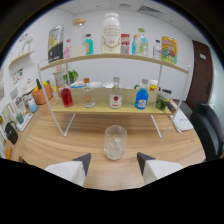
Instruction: Make me a cup of Mojito.
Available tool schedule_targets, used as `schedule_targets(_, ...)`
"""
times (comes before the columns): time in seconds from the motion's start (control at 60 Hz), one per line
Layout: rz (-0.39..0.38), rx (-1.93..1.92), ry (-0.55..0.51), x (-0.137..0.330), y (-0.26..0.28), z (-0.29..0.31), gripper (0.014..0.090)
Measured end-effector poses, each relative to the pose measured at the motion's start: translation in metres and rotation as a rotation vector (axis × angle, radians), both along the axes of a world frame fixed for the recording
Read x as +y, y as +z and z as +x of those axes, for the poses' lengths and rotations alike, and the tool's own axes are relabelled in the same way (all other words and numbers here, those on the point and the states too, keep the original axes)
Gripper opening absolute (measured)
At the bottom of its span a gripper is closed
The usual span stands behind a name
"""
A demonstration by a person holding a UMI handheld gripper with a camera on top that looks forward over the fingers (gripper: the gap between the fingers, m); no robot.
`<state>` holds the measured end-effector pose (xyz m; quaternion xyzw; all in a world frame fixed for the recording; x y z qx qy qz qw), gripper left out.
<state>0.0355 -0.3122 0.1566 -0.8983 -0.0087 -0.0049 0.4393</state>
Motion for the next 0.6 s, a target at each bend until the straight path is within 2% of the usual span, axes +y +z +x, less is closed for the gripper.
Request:
schedule_targets(0.233,-0.022,-0.008,0.026,-0.020,-0.007,-0.004,0.0860)
schedule_targets(0.25,-0.026,-0.009,0.028,-0.022,-0.009,-0.003,0.0822)
schedule_targets(0.3,-0.038,-0.016,0.031,-0.030,-0.012,0.002,0.0857)
schedule_targets(0.467,-0.096,-0.030,0.002,-0.053,-0.017,0.043,0.0862)
schedule_targets(0.6,-0.085,-0.046,-0.032,-0.043,0.001,0.086,0.0865)
